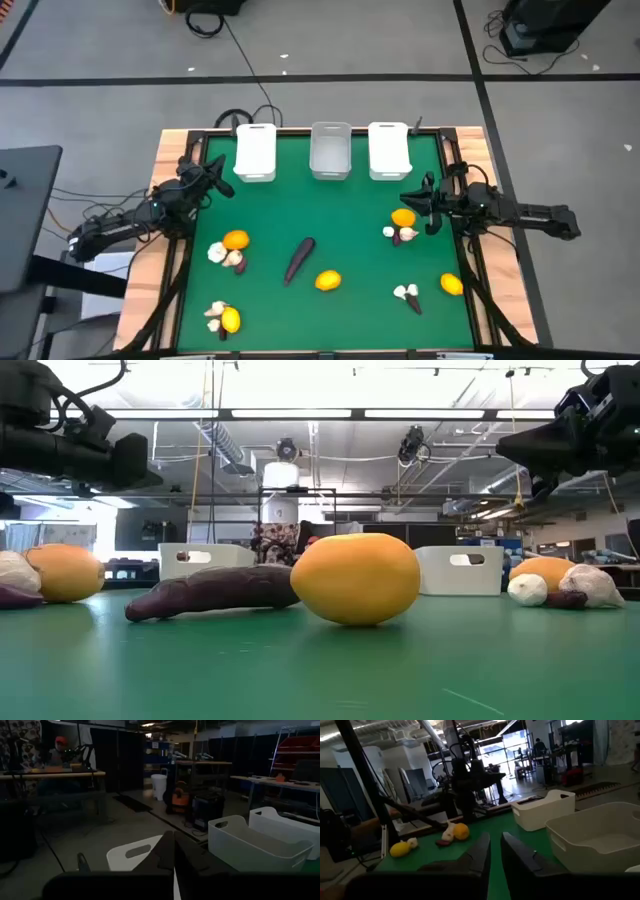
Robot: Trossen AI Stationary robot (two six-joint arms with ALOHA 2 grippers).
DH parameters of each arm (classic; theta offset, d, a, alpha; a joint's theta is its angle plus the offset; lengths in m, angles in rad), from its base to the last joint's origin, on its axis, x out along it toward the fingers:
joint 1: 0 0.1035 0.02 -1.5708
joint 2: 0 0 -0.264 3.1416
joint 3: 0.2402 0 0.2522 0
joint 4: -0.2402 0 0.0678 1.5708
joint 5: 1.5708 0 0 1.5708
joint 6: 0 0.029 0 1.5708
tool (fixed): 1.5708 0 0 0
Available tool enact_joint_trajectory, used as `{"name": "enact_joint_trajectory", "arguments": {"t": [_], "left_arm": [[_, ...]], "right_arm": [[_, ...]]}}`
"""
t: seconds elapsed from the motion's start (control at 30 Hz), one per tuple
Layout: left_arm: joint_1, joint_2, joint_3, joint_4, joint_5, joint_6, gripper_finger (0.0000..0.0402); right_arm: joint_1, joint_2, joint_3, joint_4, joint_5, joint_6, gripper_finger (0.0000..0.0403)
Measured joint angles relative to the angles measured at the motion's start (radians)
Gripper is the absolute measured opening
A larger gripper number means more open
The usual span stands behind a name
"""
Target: Sort produce into baskets
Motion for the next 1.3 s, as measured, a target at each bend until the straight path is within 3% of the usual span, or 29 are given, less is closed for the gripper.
{"name": "enact_joint_trajectory", "arguments": {"t": [1.17,1.3], "left_arm": [[0.0,0.0,0.0,0.0,0.0,0.0,0.0006],[0.0,0.0,0.0,0.0,0.0,0.0,0.0006]], "right_arm": [[0.0,0.0,0.0,0.0,0.0,0.001,0.0058],[0.0,0.0,0.0,-0.006,-0.069,0.203,0.0058]]}}
